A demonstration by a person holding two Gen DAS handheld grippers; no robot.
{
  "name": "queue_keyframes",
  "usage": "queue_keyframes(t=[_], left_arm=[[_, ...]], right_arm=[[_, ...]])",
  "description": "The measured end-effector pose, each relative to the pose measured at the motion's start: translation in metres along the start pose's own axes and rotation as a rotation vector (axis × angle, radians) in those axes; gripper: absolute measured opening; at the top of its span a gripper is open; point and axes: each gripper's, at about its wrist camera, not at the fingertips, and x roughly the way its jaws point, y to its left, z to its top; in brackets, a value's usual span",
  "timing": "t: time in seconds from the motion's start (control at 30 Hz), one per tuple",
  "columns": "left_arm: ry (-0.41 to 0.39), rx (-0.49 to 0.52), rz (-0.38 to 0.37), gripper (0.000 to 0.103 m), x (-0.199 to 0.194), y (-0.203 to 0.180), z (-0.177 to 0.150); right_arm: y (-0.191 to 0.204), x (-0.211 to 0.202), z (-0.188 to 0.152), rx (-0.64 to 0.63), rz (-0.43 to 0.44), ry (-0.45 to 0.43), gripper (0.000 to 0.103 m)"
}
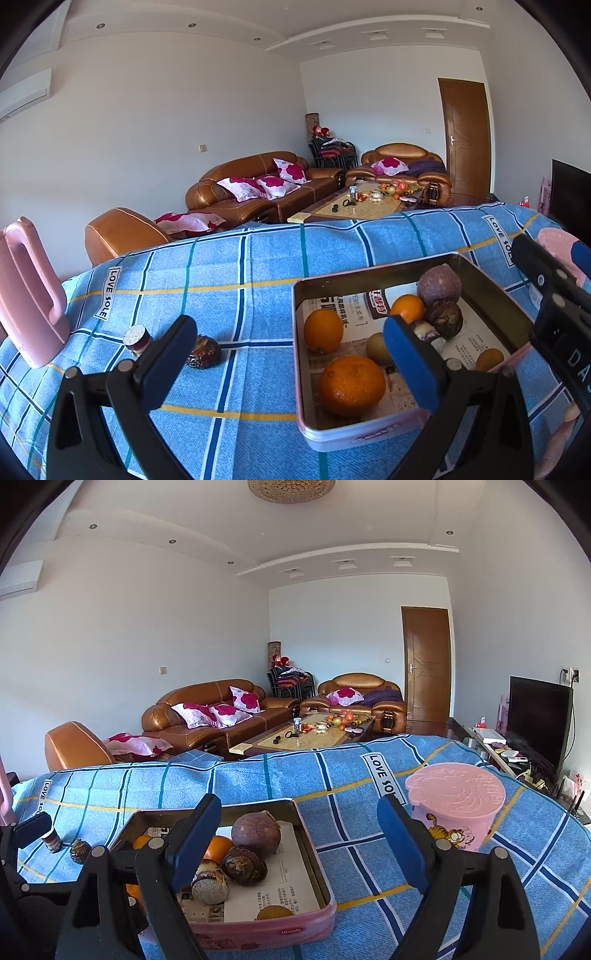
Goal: Organize fruits
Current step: 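Move both open tools away from the box toward the jar and brown fruit on the bedspread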
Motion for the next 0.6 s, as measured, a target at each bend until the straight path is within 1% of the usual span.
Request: queue_keyframes(t=[0.2,0.37,0.6], left_arm=[[0.007,-0.009,-0.002,0.103,-0.008,0.007,-0.005],[0.009,-0.012,0.000,0.103,-0.012,0.015,-0.009],[0.029,0.001,-0.001,0.103,-0.014,0.026,-0.014]], right_arm=[[0.000,-0.013,-0.004,0.009,-0.011,-0.002,0.088],[0.001,-0.023,-0.006,0.009,-0.040,-0.001,0.088],[0.011,-0.030,-0.008,0.023,-0.058,0.022,0.088]])
